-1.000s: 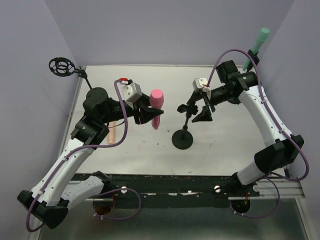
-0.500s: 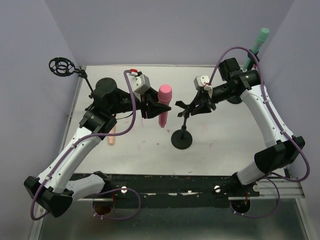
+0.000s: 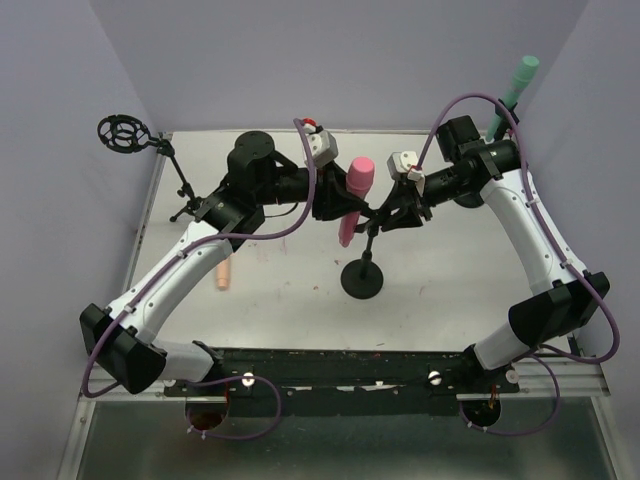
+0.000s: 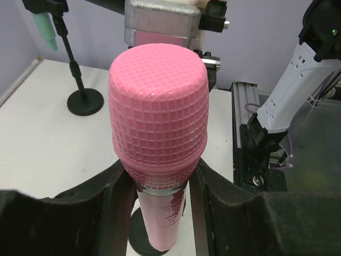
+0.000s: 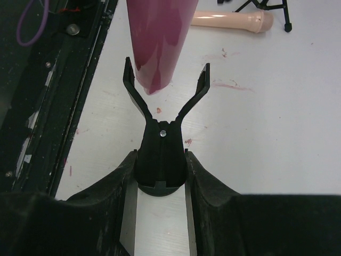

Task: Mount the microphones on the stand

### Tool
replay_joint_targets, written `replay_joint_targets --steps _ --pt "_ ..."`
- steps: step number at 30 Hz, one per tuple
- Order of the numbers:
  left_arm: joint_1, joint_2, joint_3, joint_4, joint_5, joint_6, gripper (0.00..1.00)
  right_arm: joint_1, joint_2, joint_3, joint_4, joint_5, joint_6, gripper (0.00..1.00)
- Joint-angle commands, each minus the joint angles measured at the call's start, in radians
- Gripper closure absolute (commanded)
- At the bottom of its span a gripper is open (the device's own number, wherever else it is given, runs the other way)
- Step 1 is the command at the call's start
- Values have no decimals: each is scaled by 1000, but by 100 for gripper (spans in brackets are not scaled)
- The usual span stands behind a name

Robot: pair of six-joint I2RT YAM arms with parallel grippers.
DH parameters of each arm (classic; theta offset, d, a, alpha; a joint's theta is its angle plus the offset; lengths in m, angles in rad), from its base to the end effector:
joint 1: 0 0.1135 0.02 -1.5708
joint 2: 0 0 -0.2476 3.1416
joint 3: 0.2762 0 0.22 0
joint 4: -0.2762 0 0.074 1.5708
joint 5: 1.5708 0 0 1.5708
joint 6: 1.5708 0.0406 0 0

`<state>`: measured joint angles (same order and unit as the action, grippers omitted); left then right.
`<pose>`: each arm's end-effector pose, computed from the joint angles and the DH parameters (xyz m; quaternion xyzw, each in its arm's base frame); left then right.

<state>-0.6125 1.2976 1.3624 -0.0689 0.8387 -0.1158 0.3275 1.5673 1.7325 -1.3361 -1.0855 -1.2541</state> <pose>0.1967 -0.1751 0.4251 0.4376 0.5567 -0.4991 0.4995 0.2292 0.1158 0.3695 -0.6688 0.5173 0.3768 0.3784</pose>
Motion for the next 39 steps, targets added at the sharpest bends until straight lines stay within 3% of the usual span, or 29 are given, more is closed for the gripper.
replay_joint_targets --steps 1,18,20,24,34,39 --pt "-26 51 37 11 -1 28 100 5 -6 9 -72 -28 13 82" --pt "-59 120 4 60 -27 39 100 5 -7 -14 -83 -53 15 80" --pt "-59 121 4 58 -29 39 100 5 -7 -13 -83 -54 21 72" --pt "-59 118 3 55 -39 38 100 5 -15 -21 -69 -62 39 40" --pt "-59 108 -11 63 -36 19 100 -7 -58 -57 -29 -109 102 17" --pt "-59 97 -40 118 -43 -2 100 -41 -87 -96 6 -137 131 15"
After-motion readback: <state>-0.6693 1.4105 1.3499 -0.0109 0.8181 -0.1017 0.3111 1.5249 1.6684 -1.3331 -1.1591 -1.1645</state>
